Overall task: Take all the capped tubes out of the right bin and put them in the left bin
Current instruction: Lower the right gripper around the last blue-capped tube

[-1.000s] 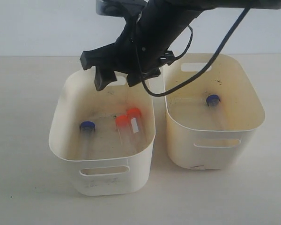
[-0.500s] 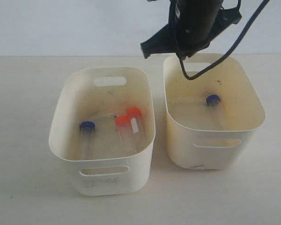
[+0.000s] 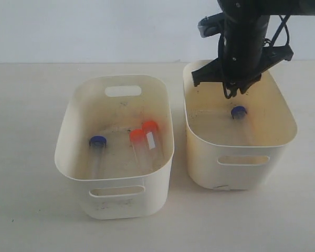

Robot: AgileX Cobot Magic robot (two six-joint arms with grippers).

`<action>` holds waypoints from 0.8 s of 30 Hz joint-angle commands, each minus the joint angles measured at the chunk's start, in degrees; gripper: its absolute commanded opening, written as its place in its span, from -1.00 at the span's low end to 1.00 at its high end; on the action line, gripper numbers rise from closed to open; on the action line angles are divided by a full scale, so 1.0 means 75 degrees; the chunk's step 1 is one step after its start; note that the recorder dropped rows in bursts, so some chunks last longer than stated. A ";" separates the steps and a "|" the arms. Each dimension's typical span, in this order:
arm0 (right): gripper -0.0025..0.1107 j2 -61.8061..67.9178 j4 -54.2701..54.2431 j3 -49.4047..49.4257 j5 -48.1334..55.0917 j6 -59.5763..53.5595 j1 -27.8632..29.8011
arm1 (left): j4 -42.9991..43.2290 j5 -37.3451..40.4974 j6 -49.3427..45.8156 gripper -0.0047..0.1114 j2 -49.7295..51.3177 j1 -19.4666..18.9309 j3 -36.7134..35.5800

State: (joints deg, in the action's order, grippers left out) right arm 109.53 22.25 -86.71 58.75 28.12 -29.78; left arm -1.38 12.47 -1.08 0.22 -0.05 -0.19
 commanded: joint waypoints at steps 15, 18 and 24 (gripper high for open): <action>-0.68 0.1199 -0.0497 0.0003 0.0064 -0.0017 0.0094 | -0.0015 -0.0062 0.0015 -0.85 -0.0030 0.0000 0.0026; -0.68 0.1322 -0.0497 0.0003 0.0007 0.0000 0.0094 | -0.0015 -0.0062 0.0015 -0.85 -0.0030 0.0000 0.0026; -0.68 0.1596 -0.0554 0.0003 -0.0060 0.0265 0.0214 | -0.0015 -0.0062 0.0015 -0.85 -0.0030 0.0000 0.0026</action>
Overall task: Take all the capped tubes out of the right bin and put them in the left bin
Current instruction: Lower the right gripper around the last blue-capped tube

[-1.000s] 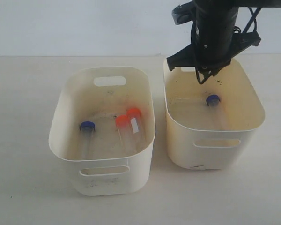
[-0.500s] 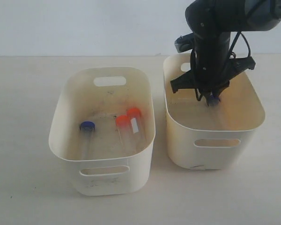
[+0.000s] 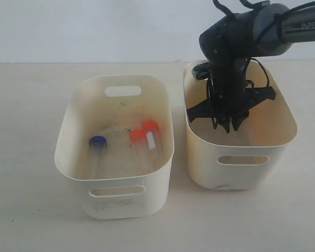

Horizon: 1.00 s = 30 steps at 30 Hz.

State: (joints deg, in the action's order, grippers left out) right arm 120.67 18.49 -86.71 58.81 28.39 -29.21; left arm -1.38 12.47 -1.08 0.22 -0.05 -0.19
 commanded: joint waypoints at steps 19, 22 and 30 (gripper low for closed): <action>0.20 0.0151 0.0434 0.0003 -0.0290 0.0430 0.0306 | -0.0015 -0.0062 0.0015 -0.85 -0.0030 0.0000 0.0026; 0.21 0.0151 0.0510 0.0003 -0.0323 0.0448 0.0306 | -0.0015 -0.0062 0.0015 -0.85 -0.0030 0.0000 0.0026; 0.22 0.0151 0.0871 0.0003 -0.0386 0.0955 0.0306 | -0.0015 -0.0062 0.0015 -0.85 -0.0030 0.0000 0.0026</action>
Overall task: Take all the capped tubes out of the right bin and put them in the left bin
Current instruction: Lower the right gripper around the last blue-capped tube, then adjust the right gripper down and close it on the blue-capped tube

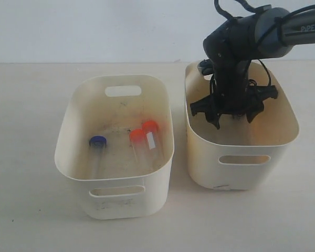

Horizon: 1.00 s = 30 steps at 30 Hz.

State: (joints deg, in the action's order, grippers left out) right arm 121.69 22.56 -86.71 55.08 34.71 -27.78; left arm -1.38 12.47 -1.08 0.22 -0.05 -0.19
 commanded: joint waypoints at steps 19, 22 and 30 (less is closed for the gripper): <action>0.22 0.0549 0.1185 0.0003 0.0846 0.0239 0.0115 | -0.0015 -0.0096 0.0015 -0.85 -0.0030 0.0000 0.0026; 0.22 0.0549 0.1227 0.0003 0.0912 0.0324 0.0115 | -0.0015 -0.0096 0.0015 -0.85 -0.0030 0.0000 0.0026; 0.22 0.0549 0.1028 0.0003 0.0756 0.0176 0.0115 | -0.0015 -0.0096 0.0015 -0.85 -0.0030 0.0000 0.0026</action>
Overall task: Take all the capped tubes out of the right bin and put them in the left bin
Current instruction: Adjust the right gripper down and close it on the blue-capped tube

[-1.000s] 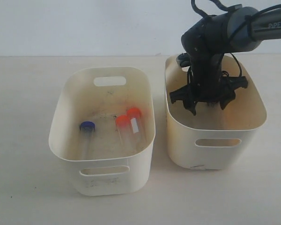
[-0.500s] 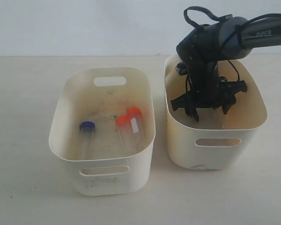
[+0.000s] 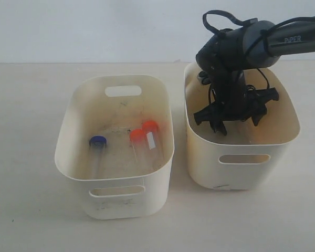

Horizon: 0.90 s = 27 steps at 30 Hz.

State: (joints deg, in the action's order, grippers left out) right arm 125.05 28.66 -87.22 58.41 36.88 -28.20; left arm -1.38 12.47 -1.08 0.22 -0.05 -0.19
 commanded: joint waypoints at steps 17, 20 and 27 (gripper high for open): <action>0.21 0.0132 0.0053 0.0071 0.0409 -0.0413 0.0171 | -0.0015 -0.0079 0.0015 -0.85 -0.0030 0.0000 0.0026; 0.21 0.0132 0.0414 0.0071 0.0409 -0.0338 0.0171 | -0.0015 -0.0079 0.0015 -0.85 -0.0030 0.0000 0.0026; 0.36 0.0132 0.0487 0.0071 0.0779 -0.0313 0.0171 | -0.0015 -0.0079 0.0015 -0.85 -0.0030 0.0000 0.0026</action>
State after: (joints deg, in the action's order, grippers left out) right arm 125.50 30.03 -87.31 59.66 34.59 -28.54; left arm -1.38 12.47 -1.08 0.22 -0.05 -0.19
